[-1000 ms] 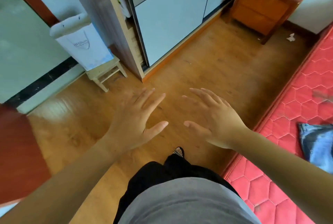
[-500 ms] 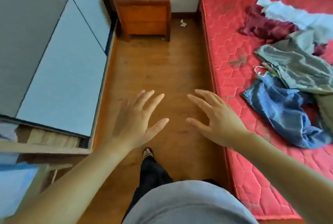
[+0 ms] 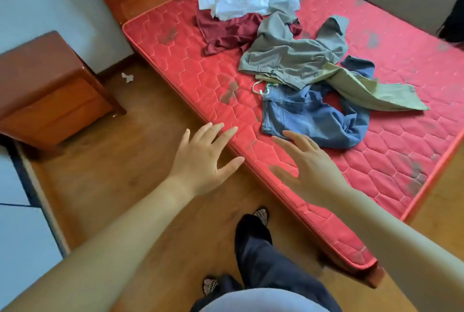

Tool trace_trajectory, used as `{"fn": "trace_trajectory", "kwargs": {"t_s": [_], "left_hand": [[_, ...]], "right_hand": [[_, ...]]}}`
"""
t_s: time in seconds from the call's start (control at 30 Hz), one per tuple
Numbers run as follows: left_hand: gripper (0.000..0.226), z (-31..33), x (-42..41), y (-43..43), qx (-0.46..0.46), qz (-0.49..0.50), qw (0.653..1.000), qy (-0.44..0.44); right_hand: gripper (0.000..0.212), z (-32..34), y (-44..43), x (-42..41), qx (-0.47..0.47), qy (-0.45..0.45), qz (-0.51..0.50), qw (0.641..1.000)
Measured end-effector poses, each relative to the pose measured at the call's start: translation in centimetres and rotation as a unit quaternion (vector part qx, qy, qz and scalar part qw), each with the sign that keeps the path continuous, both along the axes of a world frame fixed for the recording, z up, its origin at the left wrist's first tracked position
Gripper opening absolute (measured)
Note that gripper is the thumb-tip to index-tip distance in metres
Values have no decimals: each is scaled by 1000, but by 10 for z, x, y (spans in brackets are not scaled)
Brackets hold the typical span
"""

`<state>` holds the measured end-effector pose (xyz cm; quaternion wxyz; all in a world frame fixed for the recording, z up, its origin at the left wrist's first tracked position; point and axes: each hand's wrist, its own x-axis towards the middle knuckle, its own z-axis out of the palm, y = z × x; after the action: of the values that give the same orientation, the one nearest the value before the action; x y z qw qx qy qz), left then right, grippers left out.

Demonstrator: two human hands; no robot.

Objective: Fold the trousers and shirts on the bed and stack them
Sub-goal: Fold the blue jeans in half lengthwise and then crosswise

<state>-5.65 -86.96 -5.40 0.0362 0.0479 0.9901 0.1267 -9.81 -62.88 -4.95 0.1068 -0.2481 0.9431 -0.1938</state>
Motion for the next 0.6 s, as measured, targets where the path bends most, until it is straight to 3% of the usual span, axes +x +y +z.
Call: {"fn": "trace_trajectory", "kwargs": {"t_s": [0.37,0.6], "left_hand": [[74,-60,-210,0,-66,-74,993,-64],[72,-179,-332,-6,-75,-126,981,-129]], "right_hand": [[68,-82,11,-169,38,-62,-95,993],[59,-206,-20,-259,44,-89,-164,982]]}}
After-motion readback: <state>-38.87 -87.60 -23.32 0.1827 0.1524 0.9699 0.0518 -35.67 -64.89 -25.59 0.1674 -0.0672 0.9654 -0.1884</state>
